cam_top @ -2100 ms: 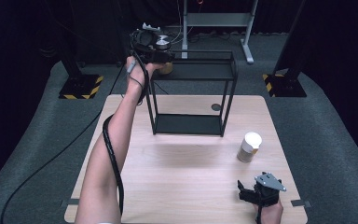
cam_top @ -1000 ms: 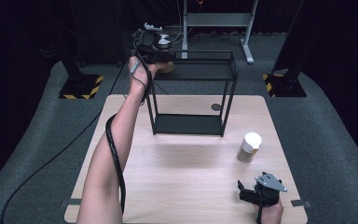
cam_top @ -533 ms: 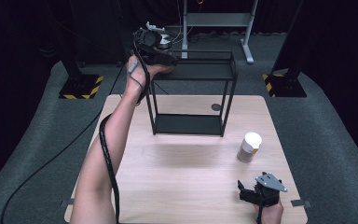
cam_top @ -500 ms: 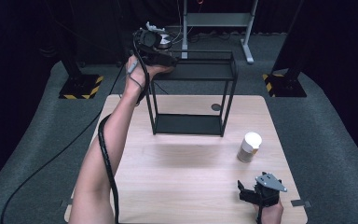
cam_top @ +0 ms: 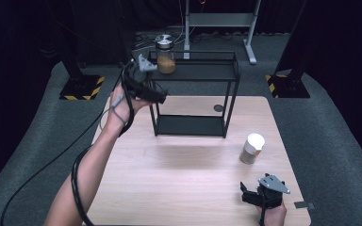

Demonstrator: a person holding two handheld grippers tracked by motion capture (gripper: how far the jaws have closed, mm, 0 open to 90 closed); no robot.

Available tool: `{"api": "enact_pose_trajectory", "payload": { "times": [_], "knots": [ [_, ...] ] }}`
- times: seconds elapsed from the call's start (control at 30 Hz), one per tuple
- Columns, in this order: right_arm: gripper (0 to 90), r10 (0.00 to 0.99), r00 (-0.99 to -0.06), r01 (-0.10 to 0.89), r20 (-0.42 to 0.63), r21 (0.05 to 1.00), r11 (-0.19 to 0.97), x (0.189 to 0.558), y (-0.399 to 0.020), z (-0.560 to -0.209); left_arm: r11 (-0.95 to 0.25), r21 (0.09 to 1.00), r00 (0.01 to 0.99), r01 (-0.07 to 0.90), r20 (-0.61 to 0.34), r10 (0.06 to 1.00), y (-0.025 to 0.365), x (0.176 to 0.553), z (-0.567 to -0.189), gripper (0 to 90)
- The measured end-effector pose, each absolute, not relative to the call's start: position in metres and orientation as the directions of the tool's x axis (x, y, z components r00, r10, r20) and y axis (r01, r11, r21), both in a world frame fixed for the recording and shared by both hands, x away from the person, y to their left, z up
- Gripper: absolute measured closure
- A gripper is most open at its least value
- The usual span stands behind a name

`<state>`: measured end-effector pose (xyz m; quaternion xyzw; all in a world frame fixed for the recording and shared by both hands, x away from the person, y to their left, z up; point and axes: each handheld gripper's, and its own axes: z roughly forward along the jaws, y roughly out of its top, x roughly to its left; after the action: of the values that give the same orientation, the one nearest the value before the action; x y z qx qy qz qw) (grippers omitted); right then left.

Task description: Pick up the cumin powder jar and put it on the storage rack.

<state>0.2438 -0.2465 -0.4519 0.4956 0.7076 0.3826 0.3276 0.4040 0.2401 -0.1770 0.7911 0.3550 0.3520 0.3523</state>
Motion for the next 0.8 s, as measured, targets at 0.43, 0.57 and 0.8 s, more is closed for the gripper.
{"api": "enact_pose_trajectory", "payload": {
  "times": [0.43,0.57,0.8],
  "knots": [
    [0.0,0.951,-0.291,0.453,-0.105,0.860,0.234,0.245,-0.242,-0.451,-0.454,0.769,0.466,0.450,0.232,0.854,0.283,0.351,-0.301,0.0],
    [0.0,0.955,-0.273,0.463,-0.118,0.854,0.238,0.245,-0.237,-0.450,-0.410,0.747,0.477,0.524,0.141,0.867,0.291,0.346,-0.344,0.0],
    [0.0,0.954,-0.269,0.470,-0.135,0.846,0.252,0.246,-0.234,-0.449,-0.307,0.745,0.454,0.592,0.005,0.891,0.304,0.331,-0.415,0.0]
  ]
}}
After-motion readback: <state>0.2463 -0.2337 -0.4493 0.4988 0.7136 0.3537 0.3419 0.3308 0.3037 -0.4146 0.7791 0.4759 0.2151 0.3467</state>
